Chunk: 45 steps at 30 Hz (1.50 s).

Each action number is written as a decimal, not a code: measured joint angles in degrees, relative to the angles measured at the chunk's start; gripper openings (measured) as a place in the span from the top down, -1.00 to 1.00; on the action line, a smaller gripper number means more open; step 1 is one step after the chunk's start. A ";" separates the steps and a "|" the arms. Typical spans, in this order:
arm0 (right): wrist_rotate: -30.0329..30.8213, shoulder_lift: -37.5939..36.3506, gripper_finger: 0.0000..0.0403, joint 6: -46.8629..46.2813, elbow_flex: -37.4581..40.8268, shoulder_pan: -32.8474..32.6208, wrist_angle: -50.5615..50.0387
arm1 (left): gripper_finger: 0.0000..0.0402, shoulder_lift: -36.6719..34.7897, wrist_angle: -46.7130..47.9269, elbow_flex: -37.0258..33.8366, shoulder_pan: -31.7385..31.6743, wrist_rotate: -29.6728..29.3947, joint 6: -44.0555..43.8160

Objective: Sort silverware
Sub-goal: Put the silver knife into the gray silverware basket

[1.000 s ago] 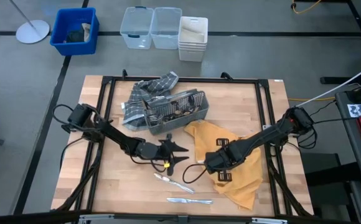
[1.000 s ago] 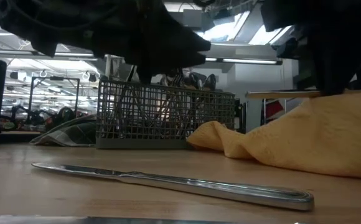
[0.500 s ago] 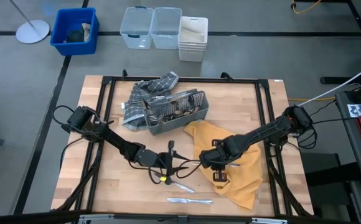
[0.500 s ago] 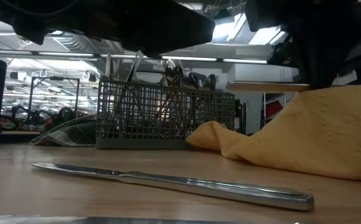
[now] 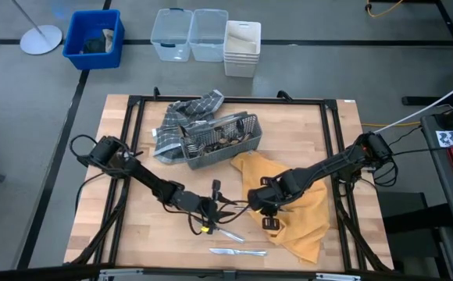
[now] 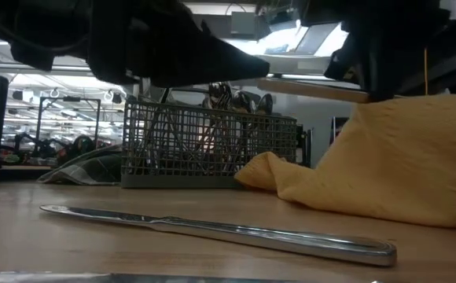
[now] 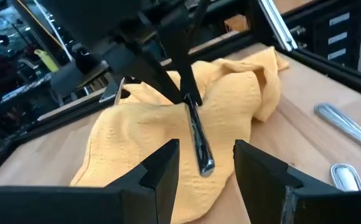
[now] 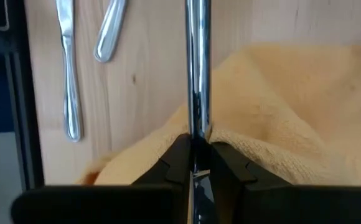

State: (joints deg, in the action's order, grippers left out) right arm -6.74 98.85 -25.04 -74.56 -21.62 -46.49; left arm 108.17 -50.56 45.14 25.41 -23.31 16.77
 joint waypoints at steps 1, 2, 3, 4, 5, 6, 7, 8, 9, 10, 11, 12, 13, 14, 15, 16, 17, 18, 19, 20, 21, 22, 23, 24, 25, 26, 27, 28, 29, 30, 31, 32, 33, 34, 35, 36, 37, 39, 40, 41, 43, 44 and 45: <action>0.05 0.00 0.78 0.00 0.00 0.05 0.49 | 0.30 0.33 -0.02 0.16 0.00 -0.02 0.02; 0.13 0.00 0.78 0.00 0.00 0.34 0.87 | 0.30 0.51 0.12 0.36 0.00 0.03 0.03; 0.14 0.00 0.78 0.00 0.00 0.39 1.10 | 0.30 0.58 0.42 0.60 -0.01 0.02 0.07; 0.28 0.00 0.78 0.00 0.00 0.52 1.57 | 0.30 0.75 0.28 1.01 -0.12 0.00 0.08; 0.33 0.00 0.78 0.00 0.00 0.78 2.36 | 0.30 0.85 0.04 1.43 -0.27 0.02 0.20; 0.40 0.00 0.78 0.02 0.00 0.78 3.08 | 0.30 0.86 0.02 1.67 -0.31 0.02 0.45; 0.54 0.00 0.78 0.02 0.00 0.78 3.57 | 0.30 0.86 0.15 1.84 -0.51 0.02 0.66; 0.59 0.00 0.78 0.01 0.00 0.78 4.14 | 0.30 0.91 0.26 2.10 -0.68 0.02 0.92; 0.59 0.00 0.78 0.01 0.00 0.78 4.71 | 0.30 1.01 0.32 2.30 -0.88 0.02 1.02; 0.59 0.00 0.78 0.02 0.00 0.78 5.06 | 0.30 1.03 0.40 2.36 -1.02 0.02 1.04; 0.58 0.00 0.78 0.01 0.00 0.77 5.30 | 0.30 1.04 0.64 2.49 -1.16 0.01 1.06; 0.58 0.00 0.78 0.01 0.00 0.76 5.63 | 0.30 1.06 0.66 2.64 -1.20 0.02 1.06; 0.57 0.00 0.78 0.01 0.00 0.75 5.99 | 0.30 1.06 0.66 2.67 -1.23 0.02 1.08; 0.57 0.00 0.78 0.02 0.00 0.73 6.29 | 0.30 1.06 0.67 2.67 -1.25 0.00 1.06; 0.57 0.00 0.78 0.00 0.00 0.74 6.46 | 0.30 1.06 0.70 2.67 -1.25 0.02 1.06; 0.57 0.00 0.78 0.01 0.00 0.74 6.45 | 0.30 1.06 0.78 2.67 -1.25 0.02 1.07; 0.57 0.00 0.78 0.00 0.00 0.75 6.46 | 0.30 1.06 0.76 2.67 -1.25 0.02 1.11; 0.57 0.00 0.78 0.00 0.00 0.76 6.48 | 0.31 1.06 0.76 2.67 -1.25 0.02 1.16; 0.57 0.00 0.78 0.00 0.00 0.76 6.48 | 0.33 1.06 0.79 2.67 -1.25 0.02 1.14; 0.57 0.00 0.78 0.00 0.00 0.76 6.51 | 0.35 1.06 0.89 2.67 -1.25 0.02 1.12; 0.57 0.00 0.78 0.00 0.00 0.76 6.51 | 0.38 1.06 1.10 2.67 -1.25 0.02 1.12; 0.57 0.00 0.78 0.02 0.00 0.73 6.52 | 0.40 1.06 1.28 2.67 -1.25 0.01 1.10; 0.57 0.00 0.78 0.00 0.00 0.73 6.55 | 0.43 1.06 1.53 2.67 -1.25 0.02 1.10; 0.57 0.00 0.78 0.00 0.00 0.73 6.57 | 0.45 1.06 1.72 2.67 -1.25 0.00 1.08; 0.57 0.00 0.78 0.00 0.00 0.73 6.61 | 0.48 1.06 1.78 2.67 -1.25 0.01 1.06; 0.57 0.00 0.78 0.00 0.00 0.73 6.62 | 0.50 1.06 1.87 2.67 -1.25 0.00 1.06; 0.57 0.00 0.78 0.00 0.00 0.73 6.62 | 0.53 1.06 1.90 2.67 -1.25 0.00 1.06; 0.57 0.00 0.78 0.00 0.00 0.73 6.62 | 0.55 1.06 1.92 2.67 -1.25 0.00 1.06; 0.57 0.00 0.78 0.00 0.00 0.73 6.62 | 0.58 1.06 1.96 2.67 -1.25 0.00 1.06; 0.57 0.00 0.78 0.00 0.00 0.73 6.62 | 0.60 1.06 1.99 2.67 -1.25 0.00 1.06; 0.57 0.00 0.78 0.00 0.00 0.73 6.62 | 0.63 1.06 1.99 2.67 -1.25 0.00 1.06; 0.57 0.00 0.78 0.00 0.00 0.73 6.62 | 0.66 1.06 1.99 2.67 -1.25 0.02 1.06; 0.57 0.00 0.78 0.00 0.00 0.73 6.62 | 0.69 1.06 2.02 2.67 -1.25 0.02 1.06; 0.57 0.00 0.78 0.00 0.00 0.73 6.61 | 0.73 1.06 2.07 2.67 -1.25 0.02 1.04; 0.57 0.00 0.78 0.00 0.00 0.73 6.59 | 0.78 1.06 2.07 2.67 -1.25 0.02 1.04; 0.53 0.00 0.78 -0.01 0.00 0.73 6.57 | 0.82 1.06 2.06 2.67 -1.25 -0.02 1.06; 0.52 0.00 0.78 0.00 0.00 0.73 6.57 | 0.86 1.06 2.05 2.67 -1.25 -0.04 1.07; 0.52 0.00 0.78 0.00 0.00 0.73 6.57 | 0.94 1.06 2.05 2.67 -1.25 0.00 1.01; 0.52 0.00 0.78 0.00 0.00 0.73 6.57 | 0.95 1.06 2.05 2.67 -1.25 0.00 0.95; 0.54 0.00 0.78 0.00 0.00 0.73 6.57 | 0.95 1.06 2.03 2.67 -1.25 0.02 0.53; 0.55 0.00 0.78 0.00 0.00 0.73 6.57 | 0.95 1.06 2.03 2.67 -1.25 0.02 -0.15; 0.54 0.00 0.78 0.02 0.00 0.73 6.57 | 0.95 1.06 2.03 2.67 -1.25 0.01 -0.39; 0.55 0.00 0.78 0.02 0.00 0.73 6.57 | 0.95 1.06 2.03 2.65 -1.25 0.00 -0.49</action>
State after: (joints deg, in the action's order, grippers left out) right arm -6.20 98.85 -25.02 -74.56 -20.88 -39.92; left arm 109.23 -48.53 47.79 24.16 -23.31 16.27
